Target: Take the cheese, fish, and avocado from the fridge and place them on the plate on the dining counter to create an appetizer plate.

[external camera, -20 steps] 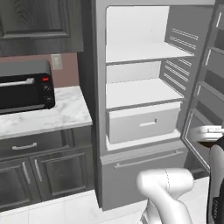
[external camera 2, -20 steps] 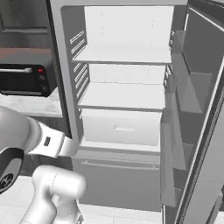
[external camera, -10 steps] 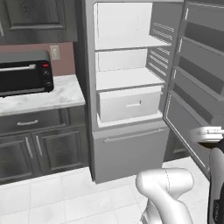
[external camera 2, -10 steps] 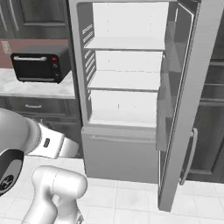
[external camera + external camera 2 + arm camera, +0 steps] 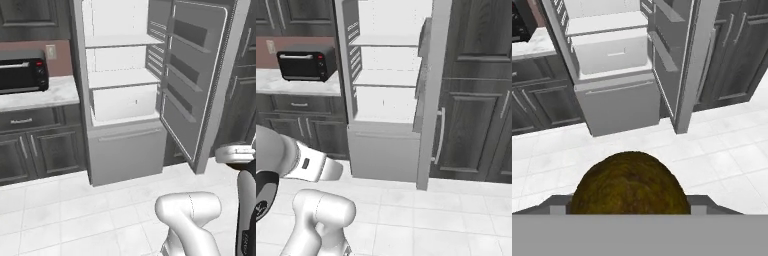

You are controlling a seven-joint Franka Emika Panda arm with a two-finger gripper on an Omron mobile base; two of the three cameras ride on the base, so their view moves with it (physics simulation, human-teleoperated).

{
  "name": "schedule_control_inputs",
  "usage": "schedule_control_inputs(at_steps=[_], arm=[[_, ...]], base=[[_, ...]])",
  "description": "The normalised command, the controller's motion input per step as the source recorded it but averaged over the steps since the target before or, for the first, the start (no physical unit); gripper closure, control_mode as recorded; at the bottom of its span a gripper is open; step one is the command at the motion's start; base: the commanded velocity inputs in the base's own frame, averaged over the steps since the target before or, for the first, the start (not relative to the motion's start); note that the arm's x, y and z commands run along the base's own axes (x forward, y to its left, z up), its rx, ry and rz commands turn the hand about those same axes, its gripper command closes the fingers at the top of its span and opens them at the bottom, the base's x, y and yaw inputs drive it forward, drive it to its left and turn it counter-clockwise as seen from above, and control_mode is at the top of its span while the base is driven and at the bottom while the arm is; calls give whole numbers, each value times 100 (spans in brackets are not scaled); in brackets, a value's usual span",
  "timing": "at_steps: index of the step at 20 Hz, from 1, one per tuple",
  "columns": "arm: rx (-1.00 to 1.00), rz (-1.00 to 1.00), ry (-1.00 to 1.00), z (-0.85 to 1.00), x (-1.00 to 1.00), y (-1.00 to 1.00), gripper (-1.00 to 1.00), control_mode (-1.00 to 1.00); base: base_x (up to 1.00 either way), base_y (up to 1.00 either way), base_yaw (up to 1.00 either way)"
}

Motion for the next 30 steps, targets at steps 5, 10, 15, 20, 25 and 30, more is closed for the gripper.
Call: schedule_control_inputs(at_steps=[5,10,15,20,25,30], arm=[[0,0,0,0,0,0,100,100],[0,0,0,0,0,0,100,100],[0,0,0,0,0,0,100,100],[0,0,0,0,0,0,100,100],[0,0,0,0,0,0,100,100],[0,0,0,0,0,0,100,100]], base=[[-16,-100,0],[0,-100,0],[0,-100,0],[0,-100,0],[-11,-100,3],[-38,-100,17]])
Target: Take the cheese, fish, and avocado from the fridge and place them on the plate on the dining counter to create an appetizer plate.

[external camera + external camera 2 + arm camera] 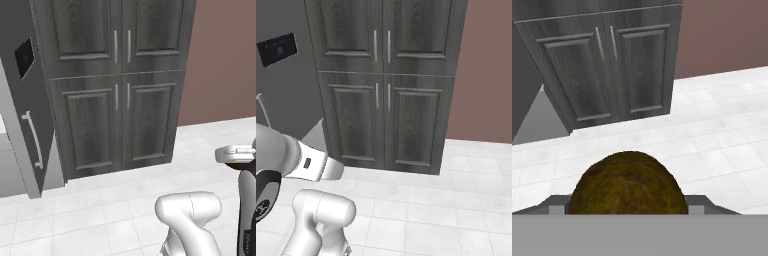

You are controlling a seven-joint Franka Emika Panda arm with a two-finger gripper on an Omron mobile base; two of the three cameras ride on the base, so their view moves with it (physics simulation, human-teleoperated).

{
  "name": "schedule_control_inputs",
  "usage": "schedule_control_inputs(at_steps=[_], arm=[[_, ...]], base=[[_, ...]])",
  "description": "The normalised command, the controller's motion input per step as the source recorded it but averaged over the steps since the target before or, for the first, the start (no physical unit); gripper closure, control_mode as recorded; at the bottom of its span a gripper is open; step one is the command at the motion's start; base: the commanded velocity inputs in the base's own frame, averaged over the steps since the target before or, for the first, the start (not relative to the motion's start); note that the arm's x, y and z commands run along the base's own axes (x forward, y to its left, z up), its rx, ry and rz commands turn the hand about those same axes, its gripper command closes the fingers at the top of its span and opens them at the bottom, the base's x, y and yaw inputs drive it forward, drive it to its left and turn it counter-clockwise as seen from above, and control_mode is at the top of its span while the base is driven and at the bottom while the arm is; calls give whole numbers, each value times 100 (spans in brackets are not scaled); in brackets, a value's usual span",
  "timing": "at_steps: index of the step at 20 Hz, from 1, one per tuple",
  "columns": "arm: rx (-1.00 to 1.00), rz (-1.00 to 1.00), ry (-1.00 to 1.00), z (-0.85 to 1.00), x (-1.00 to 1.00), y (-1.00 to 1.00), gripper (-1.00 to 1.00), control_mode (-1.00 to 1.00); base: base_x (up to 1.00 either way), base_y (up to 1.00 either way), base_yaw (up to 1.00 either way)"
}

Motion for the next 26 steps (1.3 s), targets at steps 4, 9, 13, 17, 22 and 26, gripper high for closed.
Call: schedule_control_inputs(at_steps=[4,9,13,17,22,26], arm=[[0,0,0,0,0,0,100,100],[0,0,0,0,0,0,100,100],[0,0,0,0,0,0,100,100],[0,0,0,0,0,0,100,100],[0,0,0,0,0,0,100,100],[0,0,0,0,0,0,100,100]], base=[[-54,-96,30],[-68,-75,41],[-86,-60,46],[-96,-47,45],[-91,-57,46],[-80,-81,19]])
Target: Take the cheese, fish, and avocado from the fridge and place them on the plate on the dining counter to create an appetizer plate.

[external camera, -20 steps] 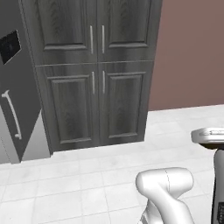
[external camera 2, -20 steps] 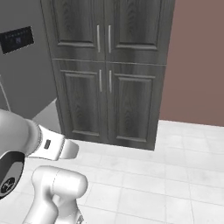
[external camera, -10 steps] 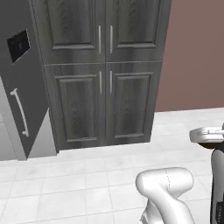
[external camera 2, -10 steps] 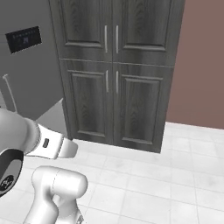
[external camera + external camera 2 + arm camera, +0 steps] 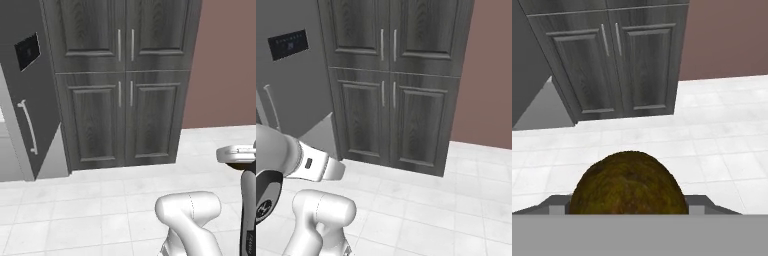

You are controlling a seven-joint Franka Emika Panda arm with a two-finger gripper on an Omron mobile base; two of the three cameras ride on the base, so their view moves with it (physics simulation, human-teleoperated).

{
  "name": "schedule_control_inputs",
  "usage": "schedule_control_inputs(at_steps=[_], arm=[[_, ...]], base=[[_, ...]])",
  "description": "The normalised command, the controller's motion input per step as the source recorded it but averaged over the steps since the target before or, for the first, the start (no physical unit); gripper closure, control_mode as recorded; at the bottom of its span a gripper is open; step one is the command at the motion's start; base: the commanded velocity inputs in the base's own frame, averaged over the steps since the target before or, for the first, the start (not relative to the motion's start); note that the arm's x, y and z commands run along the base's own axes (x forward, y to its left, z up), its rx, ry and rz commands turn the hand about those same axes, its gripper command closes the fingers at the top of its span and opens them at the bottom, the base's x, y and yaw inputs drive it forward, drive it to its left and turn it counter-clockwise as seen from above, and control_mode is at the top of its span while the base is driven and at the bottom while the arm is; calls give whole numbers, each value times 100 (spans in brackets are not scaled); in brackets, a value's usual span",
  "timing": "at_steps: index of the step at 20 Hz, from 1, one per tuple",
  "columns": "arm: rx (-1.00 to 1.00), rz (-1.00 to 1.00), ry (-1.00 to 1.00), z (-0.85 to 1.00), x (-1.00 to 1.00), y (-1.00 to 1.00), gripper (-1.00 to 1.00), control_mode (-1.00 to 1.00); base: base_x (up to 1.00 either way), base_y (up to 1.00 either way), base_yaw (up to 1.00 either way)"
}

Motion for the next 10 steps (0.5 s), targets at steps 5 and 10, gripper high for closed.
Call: schedule_control_inputs(at_steps=[5,10], arm=[[0,0,0,0,0,0,100,100],[0,0,0,0,0,0,100,100]], base=[[-48,-94,-30],[-14,-71,-47]])
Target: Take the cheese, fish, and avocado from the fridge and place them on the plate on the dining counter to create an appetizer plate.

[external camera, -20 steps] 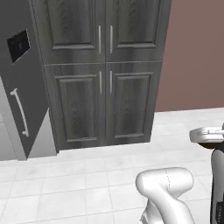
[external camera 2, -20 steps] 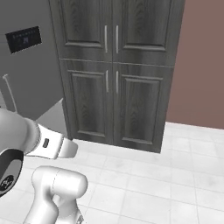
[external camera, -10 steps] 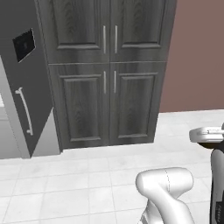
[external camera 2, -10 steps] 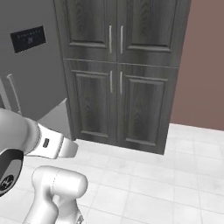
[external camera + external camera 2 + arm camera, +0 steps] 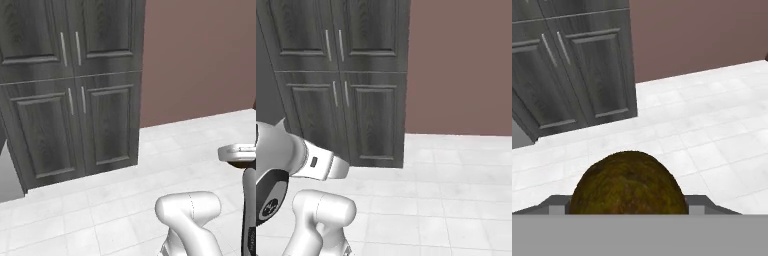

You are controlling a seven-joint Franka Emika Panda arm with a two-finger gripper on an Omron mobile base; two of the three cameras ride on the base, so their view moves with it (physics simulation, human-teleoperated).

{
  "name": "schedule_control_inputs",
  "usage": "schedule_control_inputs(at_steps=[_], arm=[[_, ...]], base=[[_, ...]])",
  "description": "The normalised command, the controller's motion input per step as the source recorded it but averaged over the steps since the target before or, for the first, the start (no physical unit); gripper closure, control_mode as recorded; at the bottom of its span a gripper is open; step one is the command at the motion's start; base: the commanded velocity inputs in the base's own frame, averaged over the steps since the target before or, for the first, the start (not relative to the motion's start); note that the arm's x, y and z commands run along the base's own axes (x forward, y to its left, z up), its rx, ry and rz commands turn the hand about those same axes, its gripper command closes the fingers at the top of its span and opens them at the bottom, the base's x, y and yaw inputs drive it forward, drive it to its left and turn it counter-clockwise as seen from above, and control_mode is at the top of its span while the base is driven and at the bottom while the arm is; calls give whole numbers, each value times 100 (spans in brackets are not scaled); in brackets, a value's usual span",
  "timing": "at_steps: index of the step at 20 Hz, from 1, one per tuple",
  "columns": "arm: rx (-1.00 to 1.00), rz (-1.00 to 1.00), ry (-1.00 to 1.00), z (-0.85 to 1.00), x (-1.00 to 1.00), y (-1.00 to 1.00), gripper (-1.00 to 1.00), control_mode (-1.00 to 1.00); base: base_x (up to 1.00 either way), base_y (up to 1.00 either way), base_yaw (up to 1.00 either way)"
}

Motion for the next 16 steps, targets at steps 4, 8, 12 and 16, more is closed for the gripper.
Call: schedule_control_inputs(at_steps=[4,8,12,16], arm=[[0,0,0,0,0,0,100,100],[0,0,0,0,0,0,100,100],[0,0,0,0,0,0,100,100],[0,0,0,0,0,0,100,100]], base=[[-4,-62,-51],[-4,-65,-51],[-2,-63,-54],[0,-62,-55]])
